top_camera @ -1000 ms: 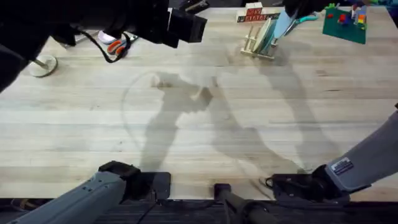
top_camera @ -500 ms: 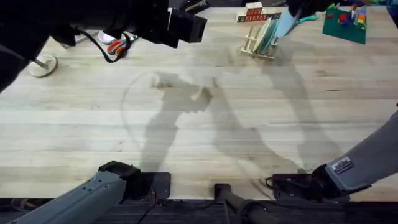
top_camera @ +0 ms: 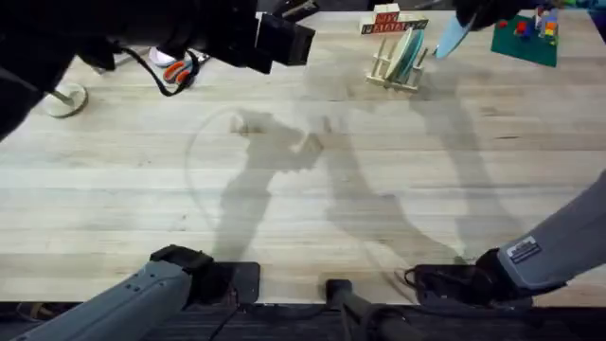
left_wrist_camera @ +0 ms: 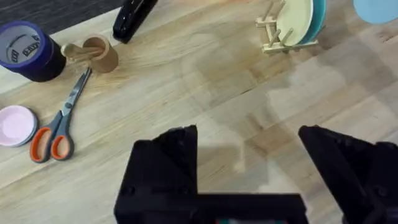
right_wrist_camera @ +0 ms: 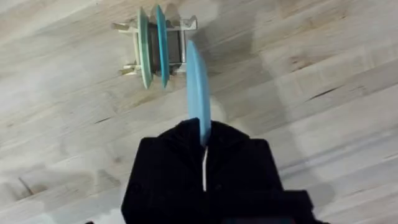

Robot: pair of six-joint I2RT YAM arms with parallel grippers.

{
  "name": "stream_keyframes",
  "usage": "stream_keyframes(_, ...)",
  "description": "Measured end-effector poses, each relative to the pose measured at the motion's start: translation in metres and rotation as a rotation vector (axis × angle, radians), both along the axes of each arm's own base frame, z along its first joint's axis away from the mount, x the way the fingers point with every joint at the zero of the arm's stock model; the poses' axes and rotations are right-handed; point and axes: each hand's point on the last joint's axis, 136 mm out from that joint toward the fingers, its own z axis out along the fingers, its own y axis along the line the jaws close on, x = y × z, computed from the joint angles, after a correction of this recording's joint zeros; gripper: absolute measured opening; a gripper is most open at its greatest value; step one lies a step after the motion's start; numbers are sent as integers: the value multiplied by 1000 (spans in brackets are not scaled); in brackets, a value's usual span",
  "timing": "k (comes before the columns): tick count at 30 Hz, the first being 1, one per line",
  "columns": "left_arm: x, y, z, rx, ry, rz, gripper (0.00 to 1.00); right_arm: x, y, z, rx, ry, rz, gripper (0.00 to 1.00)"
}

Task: Pick up the plates from the table one by one and place each into a slot on the dish rack.

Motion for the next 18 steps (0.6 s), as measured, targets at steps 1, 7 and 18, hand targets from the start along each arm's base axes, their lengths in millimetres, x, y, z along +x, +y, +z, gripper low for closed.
stream_keyframes(1, 0, 0, 0, 1, 1, 0, 993, 1, 1, -2, 3, 6, 3, 30)
stream_keyframes(7, -1, 0, -1, 2, 7, 0, 993, 9, 1, -26, 14, 65, -1, 30)
stream_keyframes(18, -1, 0, -1, 2, 7, 0, 993, 27, -3, -54, 16, 99, 1, 30)
